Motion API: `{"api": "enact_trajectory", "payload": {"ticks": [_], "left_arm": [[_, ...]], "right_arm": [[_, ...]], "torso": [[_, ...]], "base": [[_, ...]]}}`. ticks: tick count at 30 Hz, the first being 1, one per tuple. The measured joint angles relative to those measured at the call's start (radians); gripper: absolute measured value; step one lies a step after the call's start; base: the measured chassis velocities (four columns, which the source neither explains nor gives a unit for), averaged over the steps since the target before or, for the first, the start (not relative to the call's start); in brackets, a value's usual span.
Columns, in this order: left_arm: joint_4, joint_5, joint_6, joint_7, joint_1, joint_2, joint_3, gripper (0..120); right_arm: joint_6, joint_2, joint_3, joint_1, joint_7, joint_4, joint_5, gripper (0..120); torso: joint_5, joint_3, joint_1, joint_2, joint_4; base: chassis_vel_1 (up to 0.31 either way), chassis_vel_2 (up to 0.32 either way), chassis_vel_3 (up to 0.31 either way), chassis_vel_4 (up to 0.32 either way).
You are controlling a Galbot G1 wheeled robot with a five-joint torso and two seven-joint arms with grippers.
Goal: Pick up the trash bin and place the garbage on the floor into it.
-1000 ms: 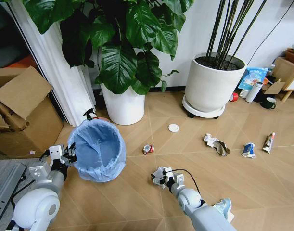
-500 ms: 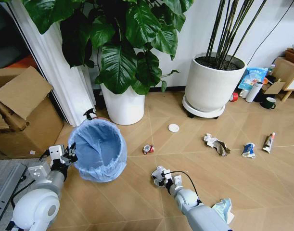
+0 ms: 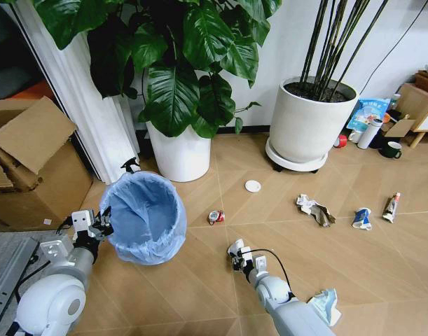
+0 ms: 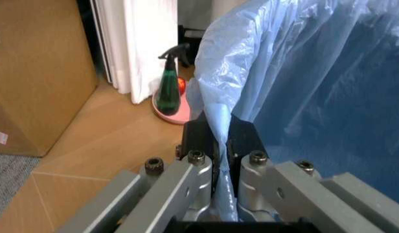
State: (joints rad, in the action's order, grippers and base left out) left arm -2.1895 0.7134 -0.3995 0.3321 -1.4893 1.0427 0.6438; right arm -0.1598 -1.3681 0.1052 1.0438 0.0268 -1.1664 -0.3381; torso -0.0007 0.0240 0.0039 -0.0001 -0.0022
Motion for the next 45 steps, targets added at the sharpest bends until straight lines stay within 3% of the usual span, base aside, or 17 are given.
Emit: {"api": "enact_trajectory", "payload": {"ticks": [4,15,18,23,29,35,45], "left_arm": [[0.006,0.024,-0.015,0.002,0.005,-0.012,-0.005,0],[0.092,0.120,-0.114,0.007,0.073,-0.111,-0.062,0],[0.144,0.162,-0.171,0.009,0.138,-0.150,-0.134,0],[0.191,0.191,-0.199,0.020,0.239,-0.169,-0.231,0],[0.217,0.231,-0.209,0.046,0.314,-0.167,-0.290,0],[0.223,0.263,-0.213,0.062,0.327,-0.162,-0.293,0],[0.215,0.269,-0.212,0.057,0.322,-0.160,-0.263,0]], "right_arm": [[0.004,0.003,0.023,0.015,-0.027,-0.065,0.029,0],[-0.060,0.093,0.044,-0.017,-0.107,-0.460,-0.115,0],[-0.106,0.156,-0.014,-0.104,-0.119,-0.616,-0.220,0],[-0.148,0.194,-0.153,-0.245,-0.113,-0.706,-0.374,0],[-0.167,0.176,-0.323,-0.339,-0.146,-0.737,-0.498,0],[-0.179,0.180,-0.437,-0.350,-0.175,-0.741,-0.514,0],[-0.198,0.157,-0.470,-0.348,-0.183,-0.679,-0.503,39]], "torso": [[0.0000,0.000,0.000,0.000,-0.0001],[-0.0001,0.000,0.000,0.000,-0.0001],[-0.0002,0.000,0.000,0.000,0.0000],[-0.0001,0.000,0.000,0.000,-0.0002],[-0.0001,0.000,0.000,0.000,0.0001],[-0.0002,0.000,0.000,0.000,-0.0001],[-0.0002,0.000,0.000,0.000,-0.0001]], "base": [[0.000,0.000,0.000,0.000],[0.000,0.000,0.000,0.000],[0.000,0.000,0.000,0.000],[0.000,0.000,0.000,0.000],[0.000,0.000,0.000,0.000],[0.000,0.000,0.000,0.000],[0.000,0.000,0.000,0.000]]}}
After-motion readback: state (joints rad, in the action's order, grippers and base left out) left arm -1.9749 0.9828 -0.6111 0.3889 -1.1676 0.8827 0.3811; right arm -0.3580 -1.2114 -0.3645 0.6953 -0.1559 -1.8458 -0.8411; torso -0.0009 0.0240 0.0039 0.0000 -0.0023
